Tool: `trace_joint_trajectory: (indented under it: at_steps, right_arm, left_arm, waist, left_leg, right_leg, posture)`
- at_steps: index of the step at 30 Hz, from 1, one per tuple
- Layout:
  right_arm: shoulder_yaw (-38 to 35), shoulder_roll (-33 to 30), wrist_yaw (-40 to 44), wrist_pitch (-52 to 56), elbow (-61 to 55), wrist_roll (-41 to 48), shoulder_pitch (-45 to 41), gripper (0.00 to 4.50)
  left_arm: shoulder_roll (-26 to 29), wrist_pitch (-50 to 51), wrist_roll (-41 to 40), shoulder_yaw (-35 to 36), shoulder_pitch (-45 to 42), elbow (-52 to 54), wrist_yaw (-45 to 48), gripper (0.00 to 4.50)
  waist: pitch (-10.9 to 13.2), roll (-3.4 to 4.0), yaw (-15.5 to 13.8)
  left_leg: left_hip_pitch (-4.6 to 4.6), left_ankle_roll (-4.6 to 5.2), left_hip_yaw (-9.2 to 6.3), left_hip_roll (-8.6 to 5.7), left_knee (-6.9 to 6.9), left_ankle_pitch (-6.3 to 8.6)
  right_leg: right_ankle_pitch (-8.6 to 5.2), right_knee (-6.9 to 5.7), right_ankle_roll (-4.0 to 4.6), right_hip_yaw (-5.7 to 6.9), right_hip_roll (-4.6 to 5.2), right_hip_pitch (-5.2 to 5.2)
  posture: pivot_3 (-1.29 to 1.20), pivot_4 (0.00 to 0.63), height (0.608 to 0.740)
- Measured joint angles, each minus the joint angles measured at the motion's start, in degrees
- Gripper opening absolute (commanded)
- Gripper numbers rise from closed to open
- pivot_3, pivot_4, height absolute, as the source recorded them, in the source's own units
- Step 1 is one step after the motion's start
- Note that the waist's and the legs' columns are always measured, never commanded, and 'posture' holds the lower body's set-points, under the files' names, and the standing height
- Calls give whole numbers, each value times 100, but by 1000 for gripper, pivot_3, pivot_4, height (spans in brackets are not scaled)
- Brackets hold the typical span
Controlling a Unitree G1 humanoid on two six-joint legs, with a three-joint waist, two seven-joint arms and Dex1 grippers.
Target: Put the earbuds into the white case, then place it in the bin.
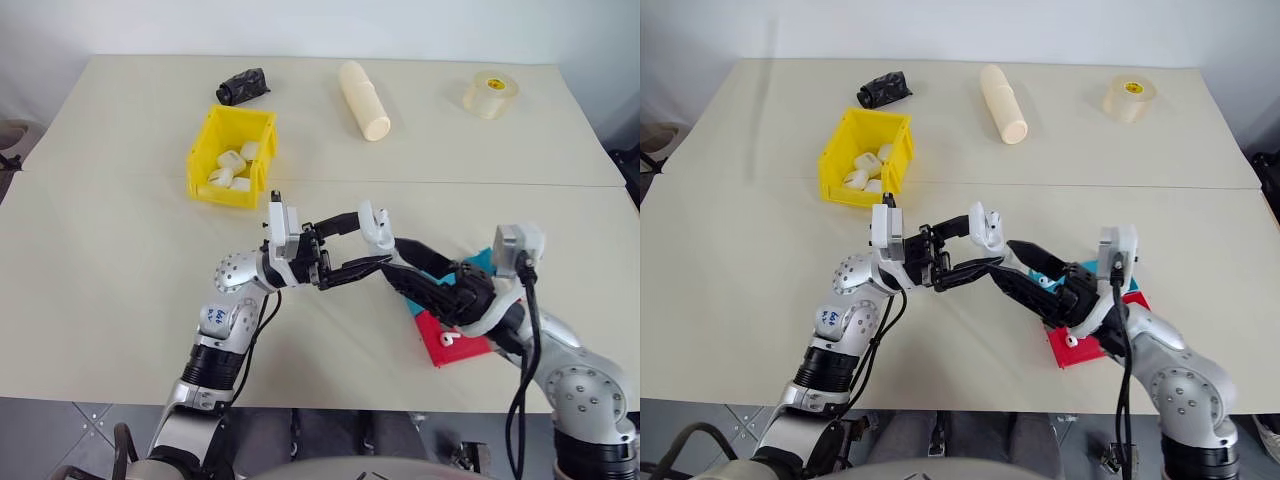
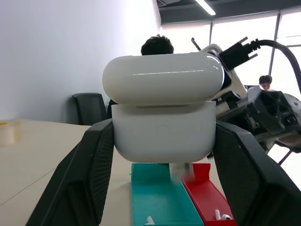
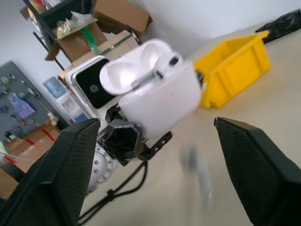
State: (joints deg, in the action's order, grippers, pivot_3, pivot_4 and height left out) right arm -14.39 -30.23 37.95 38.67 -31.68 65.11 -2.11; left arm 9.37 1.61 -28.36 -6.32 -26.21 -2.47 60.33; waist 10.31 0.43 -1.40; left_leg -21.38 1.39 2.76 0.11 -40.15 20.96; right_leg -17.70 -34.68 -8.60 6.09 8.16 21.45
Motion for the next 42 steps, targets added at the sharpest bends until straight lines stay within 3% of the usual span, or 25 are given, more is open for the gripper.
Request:
trace_joint_trajectory:
  at_steps: [3,8,10,13,15,21,32,42]
  right_arm:
    - [-430,-395,173,-10,168,6,62,3873]
    - [-519,-713,509,-27,302,-156,307,3873]
    - [-499,-921,752,-242,373,-583,348,3873]
    - [-162,-1849,1553,-1104,743,-2006,528,3873]
    - [-42,-2146,1997,-1601,1073,-2676,514,3873]
    - [435,-2833,3013,-2486,2149,-3737,-301,3873]
    - [2352,-2774,3972,-2616,2978,-5111,-2829,3873]
    - [3444,-2344,4535,-3353,3822,-6262,-3746,3873]
  left_arm:
    - [359,-3,0,210,108,-17,140,2776]
    - [630,-123,5,319,276,-63,370,2776]
    - [682,-205,5,344,323,-66,460,2776]
    - [694,-379,2,347,425,-53,684,2776]
    - [681,-446,-12,344,475,-49,805,2776]
    - [552,-557,-45,207,642,164,930,2776]
    - [460,-591,-25,56,791,330,766,2776]
    - [455,-588,-19,-2,827,437,579,2776]
  waist:
    - [0,0,0]
    - [0,0,-12]
    - [0,0,-12]
    - [0,0,-13]
    - [4,-7,-8]
    - [4,-6,9]
    - [6,-4,7]
    - [6,-4,19]
  left_leg:
    - [0,0,0,2,1,0]
    - [1,2,0,-2,1,-1]
    - [1,5,0,-8,2,-2]
    - [2,11,2,-20,5,-2]
    - [1,12,3,-18,5,-2]
    - [6,11,5,-13,5,-4]
    - [3,10,0,1,3,-5]
    - [-4,11,-7,-10,2,-6]
  right_leg:
    - [0,0,0,1,-1,0]
    - [0,0,0,0,4,-1]
    - [0,0,-1,1,10,-2]
    - [1,4,-2,1,19,-4]
    - [3,6,-5,3,19,-4]
    - [3,6,-7,5,20,-7]
    - [4,10,-7,12,28,-7]
    - [5,12,-9,21,32,-7]
  posture:
    - [0,150,740]
    - [0,150,740]
    - [0,150,740]
    - [0,150,740]
    - [0,150,740]
    - [0,150,740]
    - [0,150,740]
    - [0,150,740]
